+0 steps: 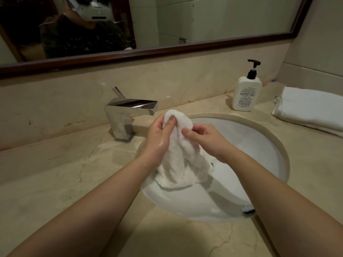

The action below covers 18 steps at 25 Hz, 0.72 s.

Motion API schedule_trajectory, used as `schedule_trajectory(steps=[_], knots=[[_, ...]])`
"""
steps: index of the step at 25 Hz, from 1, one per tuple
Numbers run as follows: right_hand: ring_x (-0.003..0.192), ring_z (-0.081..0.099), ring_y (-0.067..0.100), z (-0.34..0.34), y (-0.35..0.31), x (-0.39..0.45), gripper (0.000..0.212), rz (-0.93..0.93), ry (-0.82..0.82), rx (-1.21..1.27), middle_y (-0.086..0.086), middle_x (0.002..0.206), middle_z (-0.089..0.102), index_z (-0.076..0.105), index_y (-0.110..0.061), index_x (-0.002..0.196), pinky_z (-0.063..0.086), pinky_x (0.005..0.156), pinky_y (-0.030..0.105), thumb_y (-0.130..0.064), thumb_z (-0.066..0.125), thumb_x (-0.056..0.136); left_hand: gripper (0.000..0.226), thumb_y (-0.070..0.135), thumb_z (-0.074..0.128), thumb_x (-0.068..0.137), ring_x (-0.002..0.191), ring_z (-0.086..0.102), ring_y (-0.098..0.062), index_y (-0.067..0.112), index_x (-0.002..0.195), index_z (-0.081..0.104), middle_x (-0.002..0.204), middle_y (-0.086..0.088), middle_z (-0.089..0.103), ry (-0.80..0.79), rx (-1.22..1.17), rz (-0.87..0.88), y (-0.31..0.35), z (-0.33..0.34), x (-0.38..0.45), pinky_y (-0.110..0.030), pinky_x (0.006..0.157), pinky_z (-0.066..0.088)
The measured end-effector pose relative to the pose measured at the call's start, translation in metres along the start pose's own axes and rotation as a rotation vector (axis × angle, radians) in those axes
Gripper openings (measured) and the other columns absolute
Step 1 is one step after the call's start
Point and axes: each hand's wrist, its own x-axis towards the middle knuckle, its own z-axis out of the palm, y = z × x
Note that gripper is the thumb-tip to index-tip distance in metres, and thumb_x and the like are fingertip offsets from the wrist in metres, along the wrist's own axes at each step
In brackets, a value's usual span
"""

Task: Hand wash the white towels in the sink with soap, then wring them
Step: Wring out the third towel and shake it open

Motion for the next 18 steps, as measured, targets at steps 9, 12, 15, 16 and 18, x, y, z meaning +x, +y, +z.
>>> schedule_trajectory(steps=[9, 12, 15, 16, 18], knots=[[0.084, 0.066, 0.034, -0.008, -0.055, 0.008, 0.051, 0.008, 0.191, 0.122, 0.018, 0.088, 0.068, 0.067, -0.005, 0.089, 0.054, 0.079, 0.041, -0.055, 0.064, 0.091, 0.04, 0.054, 0.068, 0.09, 0.088, 0.072, -0.019, 0.014, 0.098, 0.071, 0.095, -0.005, 0.076, -0.392, 0.244, -0.163, 0.002, 0.016, -0.008, -0.042, 0.085, 0.057], [0.108, 0.067, 0.033, -0.023, -0.058, -0.001, 0.064, 0.012, 0.211, 0.022, 0.02, 0.113, 0.07, 0.072, -0.007, 0.108, 0.051, 0.098, 0.045, -0.067, 0.061, 0.086, 0.042, 0.047, 0.061, 0.098, 0.082, 0.068, -0.026, 0.006, 0.096, 0.07, 0.085, -0.011, 0.073, -0.16, 0.093, -0.102, 0.007, 0.031, 0.001, -0.043, 0.075, 0.053], [0.096, 0.071, 0.015, -0.033, -0.034, -0.025, 0.041, 0.049, 0.16, -0.127, -0.002, 0.102, 0.075, 0.072, -0.019, 0.108, 0.054, 0.084, 0.03, -0.055, 0.062, 0.092, 0.055, 0.06, 0.06, 0.092, 0.097, 0.075, -0.028, 0.011, 0.114, 0.071, 0.102, -0.009, 0.078, -0.116, -0.049, -0.152, 0.005, 0.038, 0.018, -0.047, 0.089, 0.059], [0.092, 0.071, 0.013, -0.033, -0.026, -0.031, 0.032, 0.05, 0.164, -0.104, -0.004, 0.099, 0.076, 0.073, -0.019, 0.104, 0.055, 0.08, 0.028, -0.048, 0.063, 0.094, 0.065, 0.067, 0.06, 0.086, 0.101, 0.074, -0.029, 0.012, 0.119, 0.069, 0.107, -0.01, 0.077, -0.118, -0.069, -0.184, 0.007, 0.04, 0.024, -0.05, 0.093, 0.058], [0.084, 0.072, 0.011, -0.034, -0.022, -0.033, 0.023, 0.011, 0.282, -0.028, -0.004, 0.092, 0.076, 0.073, -0.018, 0.097, 0.055, 0.074, 0.027, -0.036, 0.059, 0.1, 0.075, 0.074, 0.06, 0.081, 0.106, 0.073, -0.027, 0.013, 0.124, 0.067, 0.113, -0.009, 0.076, -0.163, -0.014, -0.194, 0.012, 0.045, 0.032, -0.049, 0.097, 0.056]])
